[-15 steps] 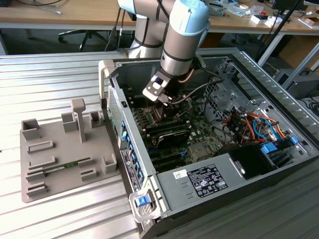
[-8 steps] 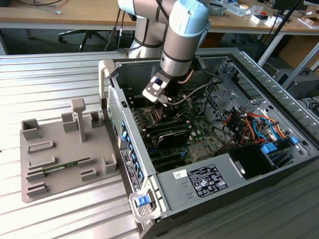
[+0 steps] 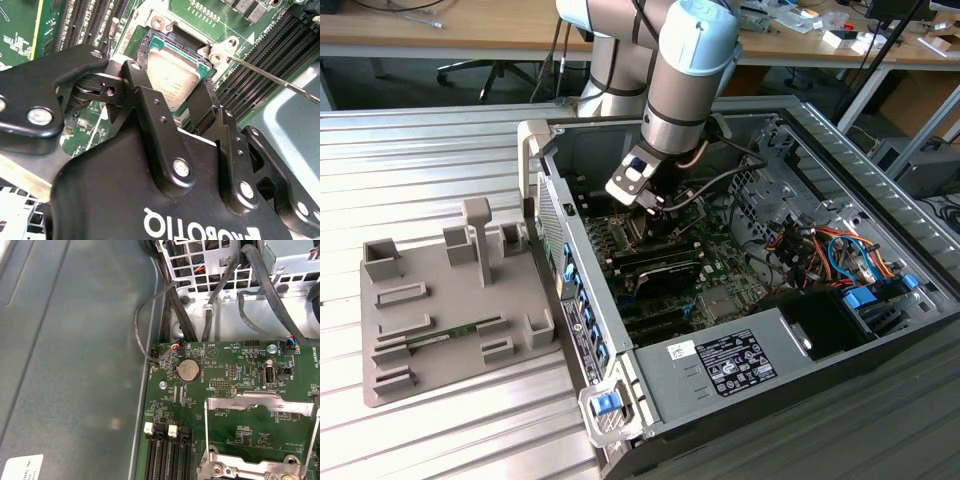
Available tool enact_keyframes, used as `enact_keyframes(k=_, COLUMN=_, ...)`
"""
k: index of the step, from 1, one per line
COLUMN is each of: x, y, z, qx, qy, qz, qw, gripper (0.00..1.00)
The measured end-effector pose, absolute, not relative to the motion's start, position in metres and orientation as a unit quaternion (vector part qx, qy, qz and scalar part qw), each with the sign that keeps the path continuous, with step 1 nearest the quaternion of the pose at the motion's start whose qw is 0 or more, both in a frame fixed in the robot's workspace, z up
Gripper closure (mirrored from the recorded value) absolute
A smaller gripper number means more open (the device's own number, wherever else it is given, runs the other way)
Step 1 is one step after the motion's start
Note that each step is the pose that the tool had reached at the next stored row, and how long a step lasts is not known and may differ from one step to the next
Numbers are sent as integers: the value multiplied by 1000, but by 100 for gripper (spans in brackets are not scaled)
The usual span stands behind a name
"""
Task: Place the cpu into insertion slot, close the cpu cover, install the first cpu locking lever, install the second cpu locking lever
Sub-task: 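Place the cpu into insertion slot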
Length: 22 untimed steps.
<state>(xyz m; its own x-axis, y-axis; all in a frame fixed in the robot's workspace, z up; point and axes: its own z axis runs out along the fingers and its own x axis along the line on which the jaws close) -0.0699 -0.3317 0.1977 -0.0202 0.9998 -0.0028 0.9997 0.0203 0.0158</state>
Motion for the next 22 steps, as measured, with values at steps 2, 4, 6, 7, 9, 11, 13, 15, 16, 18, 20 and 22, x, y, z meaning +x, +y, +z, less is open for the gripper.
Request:
enact_keyframes(k=2, x=-70, y=-332, z=198, qx=700, qy=714, qz=5, qw=7, gripper=46)
enact_keyframes(k=4, x=-70, y=-332, z=198, qx=700, qy=714, qz=5, qw=7, gripper=46)
enact_keyframes(k=6, x=-70, y=-332, z=198, qx=700, qy=714, qz=5, qw=7, gripper=46)
enact_keyframes(k=7, x=-70, y=-332, z=198, qx=700, qy=714, qz=5, qw=7, gripper=46)
enact_keyframes(k=9, x=-70, y=-332, z=197, qx=700, qy=714, qz=5, qw=6, gripper=45)
enact_keyframes(k=11, x=-70, y=-332, z=197, qx=700, qy=714, qz=5, qw=7, gripper=39)
enact_keyframes(k=13, x=-70, y=-332, z=197, qx=700, qy=714, qz=5, qw=7, gripper=39)
enact_keyframes(k=15, x=-70, y=-332, z=198, qx=700, qy=714, qz=5, qw=7, gripper=39)
enact_keyframes(k=16, x=-70, y=-332, z=199, qx=700, qy=714, qz=5, qw=7, gripper=39)
enact_keyframes(k=18, x=-70, y=-332, z=202, qx=700, qy=714, qz=5, qw=7, gripper=39)
enact_keyframes(k=20, x=-70, y=-332, z=205, qx=700, qy=714, qz=5, qw=7, gripper=39)
enact_keyframes(k=22, x=-70, y=-332, z=207, qx=700, qy=714, qz=5, qw=7, gripper=39)
